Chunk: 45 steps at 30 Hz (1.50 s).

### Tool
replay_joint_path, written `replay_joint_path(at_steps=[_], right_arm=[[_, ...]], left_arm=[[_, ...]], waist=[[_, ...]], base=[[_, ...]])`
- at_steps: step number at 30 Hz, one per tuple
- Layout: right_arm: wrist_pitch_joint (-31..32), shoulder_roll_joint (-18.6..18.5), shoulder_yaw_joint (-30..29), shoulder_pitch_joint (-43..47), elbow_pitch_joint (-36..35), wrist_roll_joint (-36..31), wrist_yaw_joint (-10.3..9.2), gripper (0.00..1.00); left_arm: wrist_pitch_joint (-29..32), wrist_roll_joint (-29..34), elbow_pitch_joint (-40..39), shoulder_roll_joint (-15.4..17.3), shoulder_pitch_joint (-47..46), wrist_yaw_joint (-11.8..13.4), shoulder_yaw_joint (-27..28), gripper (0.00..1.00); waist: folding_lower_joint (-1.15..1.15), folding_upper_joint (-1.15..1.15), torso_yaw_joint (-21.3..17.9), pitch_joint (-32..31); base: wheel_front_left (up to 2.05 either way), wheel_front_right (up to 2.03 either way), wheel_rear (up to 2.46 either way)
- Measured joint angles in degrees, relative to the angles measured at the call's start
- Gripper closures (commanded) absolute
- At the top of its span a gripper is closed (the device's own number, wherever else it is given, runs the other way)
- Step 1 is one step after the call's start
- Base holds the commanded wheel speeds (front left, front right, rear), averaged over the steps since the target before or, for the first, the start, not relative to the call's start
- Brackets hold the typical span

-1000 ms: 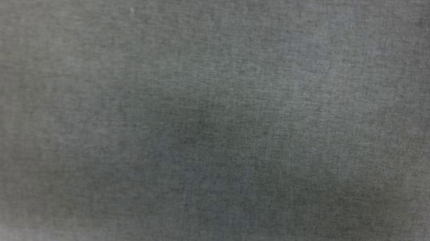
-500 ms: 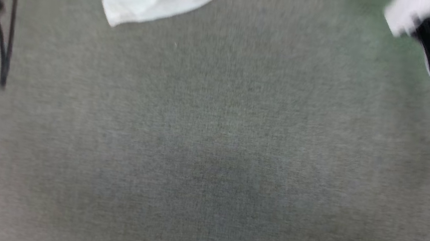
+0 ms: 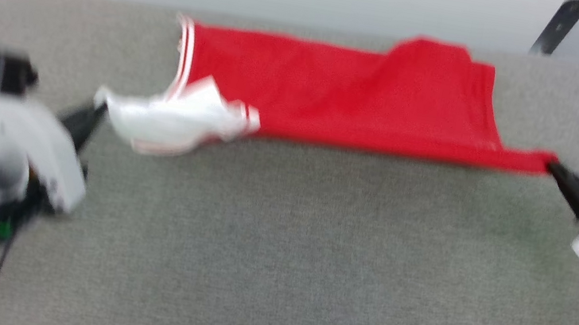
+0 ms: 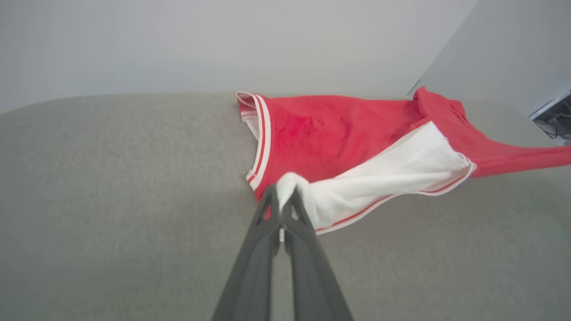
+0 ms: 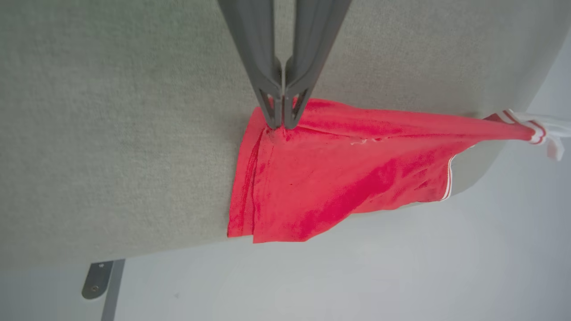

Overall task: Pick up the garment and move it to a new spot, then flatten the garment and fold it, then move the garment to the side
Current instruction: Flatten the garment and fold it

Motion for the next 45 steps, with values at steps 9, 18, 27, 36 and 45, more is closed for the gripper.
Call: replay_joint_path(at_steps=[9, 18, 27, 36, 45], right_arm=[[13.1, -4.5, -9.2, 18.4, -8.3, 4.6, 0.02, 1.0], [31.7, -5.5, -19.1, 34.6, -19.9, 3.7, 0.01, 1.0], [49.0, 3.4, -36.2, 46.6, -32.2, -3.4, 0.01, 1.0], [61.9, 17.5, -48.4, 44.5, -43.6, -15.3, 0.0, 1.0], [64.1, 20.5, -47.3, 30.4, -42.8, -26.4, 0.0, 1.0]], left_arm=[[-9.4, -4.8, -27.9, 12.3, 20.5, 16.0, 0.1, 1.0], [-13.0, -9.0, -40.4, 16.3, 33.7, 24.0, 3.0, 1.0], [-13.4, -10.3, -45.5, 16.1, 45.3, 27.4, 8.5, 1.0], [-13.2, -9.7, -48.2, 17.7, 48.3, 29.1, 9.4, 1.0], [-4.6, -3.1, -47.2, 19.4, 35.5, 26.5, 10.4, 1.0]], waist=[[0.0, 0.0, 1.2, -6.3], [0.0, 0.0, 2.9, -6.9], [0.0, 0.0, 3.6, -5.4], [0.0, 0.0, 4.2, -3.1], [0.0, 0.0, 3.5, 0.2]], base=[[0.0, 0.0, 0.0], [0.0, 0.0, 0.0], [0.0, 0.0, 0.0], [0.0, 0.0, 0.0], [0.0, 0.0, 0.0]])
